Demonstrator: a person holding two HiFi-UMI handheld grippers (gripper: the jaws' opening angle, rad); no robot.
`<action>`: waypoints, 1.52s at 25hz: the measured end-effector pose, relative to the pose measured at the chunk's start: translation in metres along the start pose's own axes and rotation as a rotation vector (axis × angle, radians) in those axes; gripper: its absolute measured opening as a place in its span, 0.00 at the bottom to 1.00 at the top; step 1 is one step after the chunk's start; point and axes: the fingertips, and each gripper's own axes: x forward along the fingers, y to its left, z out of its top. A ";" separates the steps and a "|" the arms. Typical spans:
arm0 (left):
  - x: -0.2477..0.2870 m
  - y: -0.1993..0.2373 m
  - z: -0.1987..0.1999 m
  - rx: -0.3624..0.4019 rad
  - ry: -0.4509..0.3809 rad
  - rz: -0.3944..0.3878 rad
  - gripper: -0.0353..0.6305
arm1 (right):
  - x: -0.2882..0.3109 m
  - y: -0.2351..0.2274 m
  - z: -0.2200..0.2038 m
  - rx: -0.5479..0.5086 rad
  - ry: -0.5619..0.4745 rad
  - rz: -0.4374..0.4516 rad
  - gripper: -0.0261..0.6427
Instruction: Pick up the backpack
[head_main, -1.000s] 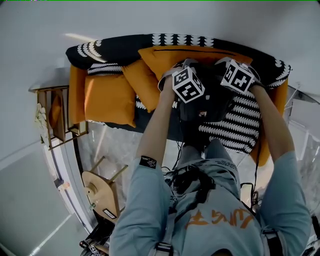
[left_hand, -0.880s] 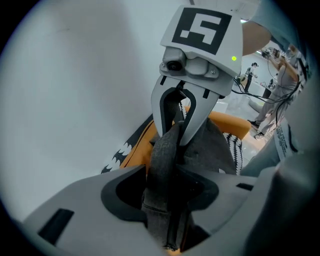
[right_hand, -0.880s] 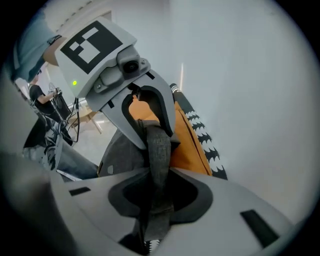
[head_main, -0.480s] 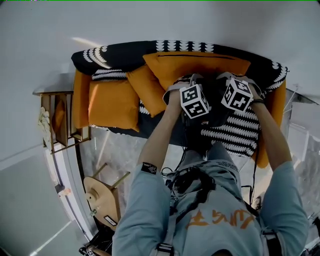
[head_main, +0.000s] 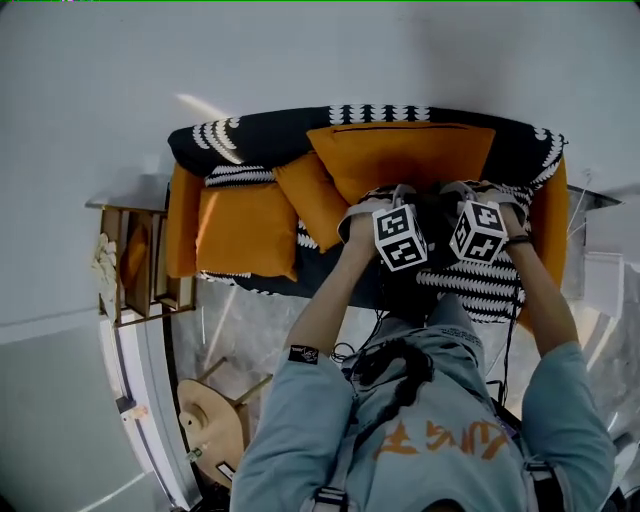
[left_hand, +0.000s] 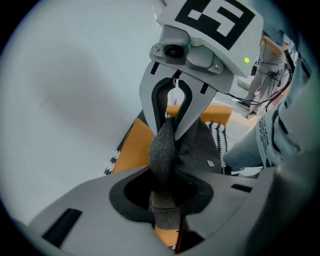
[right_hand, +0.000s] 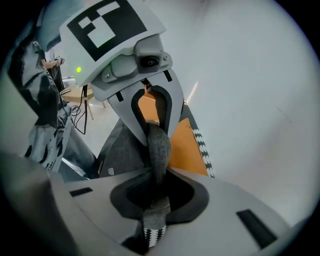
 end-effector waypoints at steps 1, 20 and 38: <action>-0.006 -0.007 0.001 0.018 -0.001 -0.003 0.19 | -0.005 0.007 0.002 0.000 0.009 -0.010 0.13; -0.150 0.034 0.054 0.355 -0.005 0.365 0.19 | -0.134 -0.025 0.082 -0.223 0.077 -0.404 0.13; -0.213 0.065 0.091 0.524 0.000 0.566 0.19 | -0.196 -0.056 0.112 -0.317 0.084 -0.595 0.14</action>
